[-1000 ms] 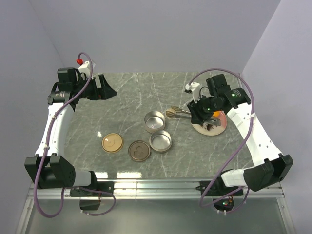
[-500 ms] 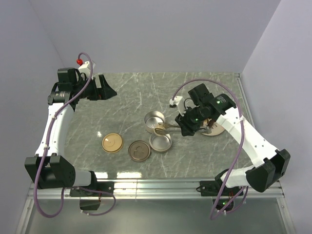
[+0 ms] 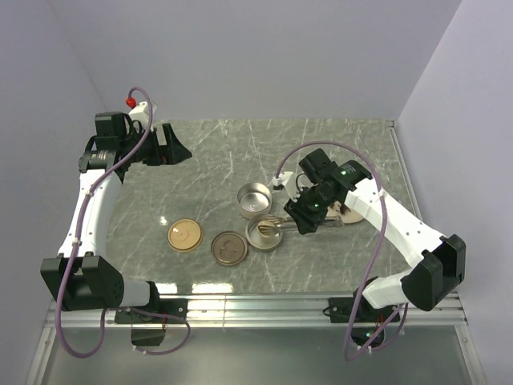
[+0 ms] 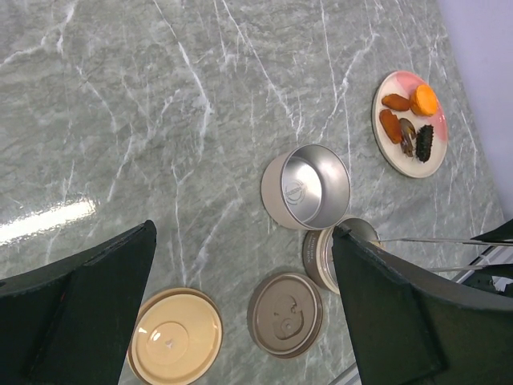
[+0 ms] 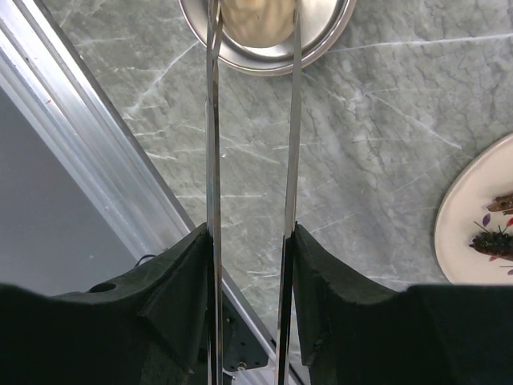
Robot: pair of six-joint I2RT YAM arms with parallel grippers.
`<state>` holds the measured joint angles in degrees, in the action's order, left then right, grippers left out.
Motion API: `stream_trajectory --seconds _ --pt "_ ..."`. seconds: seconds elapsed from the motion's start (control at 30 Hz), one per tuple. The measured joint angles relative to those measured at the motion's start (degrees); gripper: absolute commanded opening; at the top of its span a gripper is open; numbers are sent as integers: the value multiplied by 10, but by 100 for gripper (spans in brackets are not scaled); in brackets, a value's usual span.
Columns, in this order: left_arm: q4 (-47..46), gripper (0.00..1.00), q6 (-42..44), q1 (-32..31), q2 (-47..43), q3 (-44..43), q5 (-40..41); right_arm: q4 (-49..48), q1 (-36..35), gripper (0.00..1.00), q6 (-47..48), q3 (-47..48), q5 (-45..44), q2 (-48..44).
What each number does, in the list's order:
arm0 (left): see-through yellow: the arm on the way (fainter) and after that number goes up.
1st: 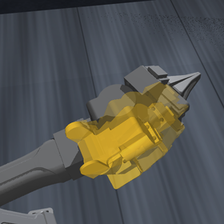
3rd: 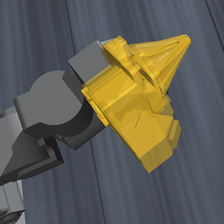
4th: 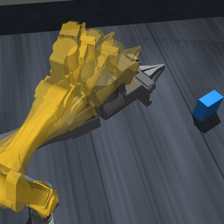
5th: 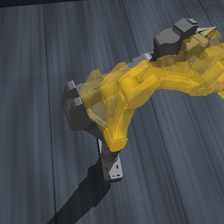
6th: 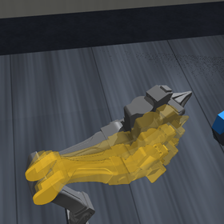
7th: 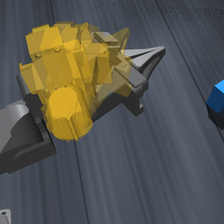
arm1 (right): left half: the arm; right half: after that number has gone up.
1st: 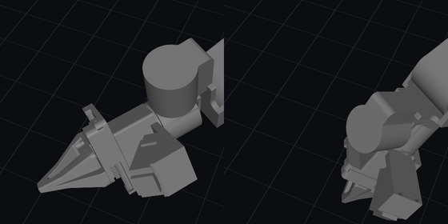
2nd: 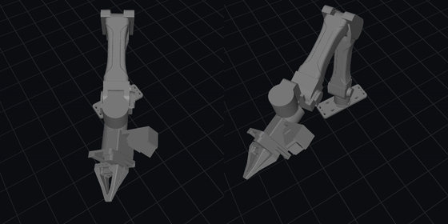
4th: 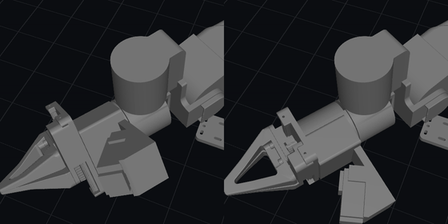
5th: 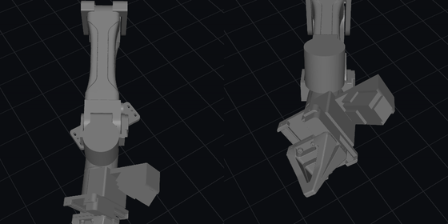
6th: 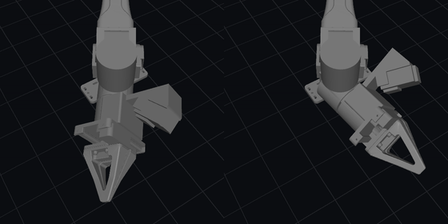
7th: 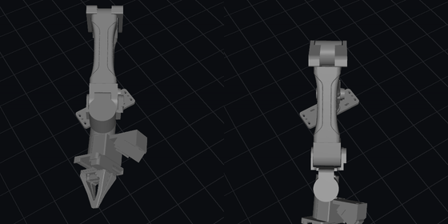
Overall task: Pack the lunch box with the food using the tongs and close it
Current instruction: Place the food into the lunch box
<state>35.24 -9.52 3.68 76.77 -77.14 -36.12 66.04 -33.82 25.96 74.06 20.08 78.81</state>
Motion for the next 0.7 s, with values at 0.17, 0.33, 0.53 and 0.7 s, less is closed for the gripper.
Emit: stream_trajectory --seconds 0.17,0.33,0.53,0.7 --pt "2 97 4 0 0 0 0 -10 0 48 -2 -7 -1 4" --pt "2 97 4 0 0 0 0 -20 0 49 -2 -7 -1 12" --pt "2 97 8 0 0 0 1 -28 0 49 -2 -19 -2 22" --pt "2 97 9 0 0 0 0 -33 -1 51 -2 -35 -3 23"
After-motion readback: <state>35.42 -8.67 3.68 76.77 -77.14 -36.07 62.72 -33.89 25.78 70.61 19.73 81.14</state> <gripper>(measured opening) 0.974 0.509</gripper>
